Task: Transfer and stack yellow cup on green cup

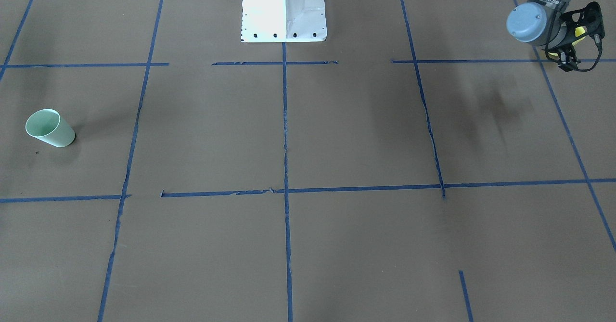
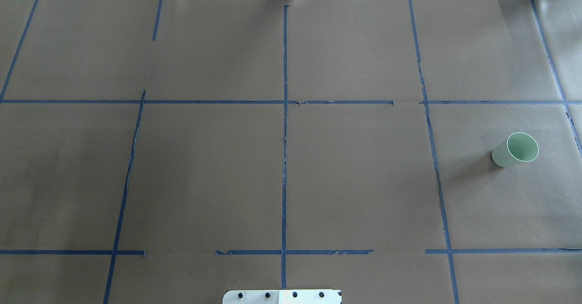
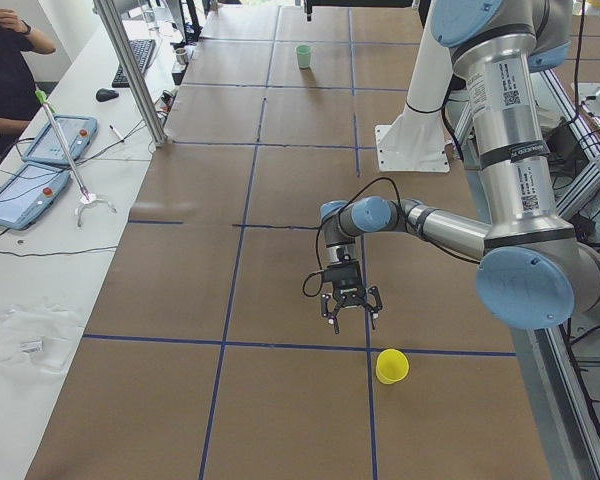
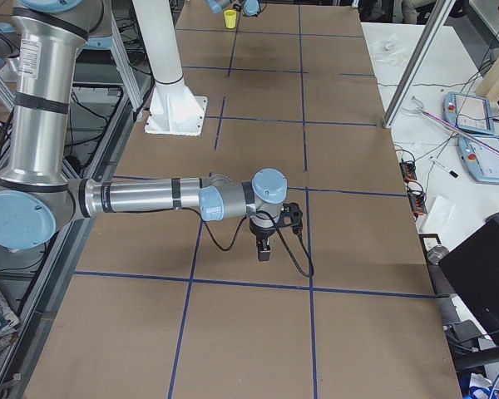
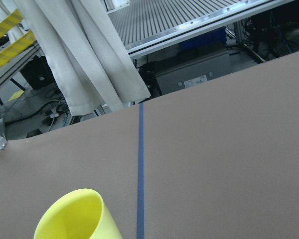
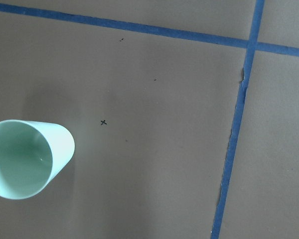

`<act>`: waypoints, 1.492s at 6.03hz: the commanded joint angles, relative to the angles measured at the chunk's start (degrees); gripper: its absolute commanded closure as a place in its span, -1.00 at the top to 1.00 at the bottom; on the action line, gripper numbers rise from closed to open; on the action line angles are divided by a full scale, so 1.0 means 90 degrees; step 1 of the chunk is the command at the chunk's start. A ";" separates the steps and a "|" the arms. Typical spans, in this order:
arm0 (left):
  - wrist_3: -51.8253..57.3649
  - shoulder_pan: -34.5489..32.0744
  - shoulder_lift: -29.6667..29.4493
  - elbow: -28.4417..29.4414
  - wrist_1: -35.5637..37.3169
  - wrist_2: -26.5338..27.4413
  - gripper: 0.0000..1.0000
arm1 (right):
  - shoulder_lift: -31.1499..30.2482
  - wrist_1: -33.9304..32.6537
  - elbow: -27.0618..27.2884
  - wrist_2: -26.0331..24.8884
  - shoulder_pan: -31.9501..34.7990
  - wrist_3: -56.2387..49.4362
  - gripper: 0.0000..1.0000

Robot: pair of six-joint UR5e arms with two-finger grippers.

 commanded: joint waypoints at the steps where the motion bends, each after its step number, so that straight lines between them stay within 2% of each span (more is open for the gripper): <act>1: -0.1299 0.0574 -0.0026 0.0041 0.0694 0.0004 0.99 | 0.0000 0.0003 -0.0013 0.0000 -0.0001 -0.0002 1.00; 3: -0.2102 0.1218 -0.0152 0.0333 0.0695 -0.0035 0.99 | 0.0000 0.0003 -0.0003 0.0030 -0.0011 -0.0002 1.00; 5: -0.2057 0.1251 -0.0182 0.0645 0.0685 -0.0044 0.99 | 0.0000 0.0003 0.0036 0.0040 -0.0011 -0.0002 1.00; 7: -0.1803 0.1251 -0.0221 0.0686 0.0636 -0.0054 0.99 | 0.0000 0.0003 0.0046 0.0049 -0.0011 0.0008 1.00; 9: -0.1618 0.1299 -0.0261 0.0851 0.0365 -0.0277 0.99 | 0.0000 0.0003 0.0056 0.0049 -0.0011 0.0008 1.00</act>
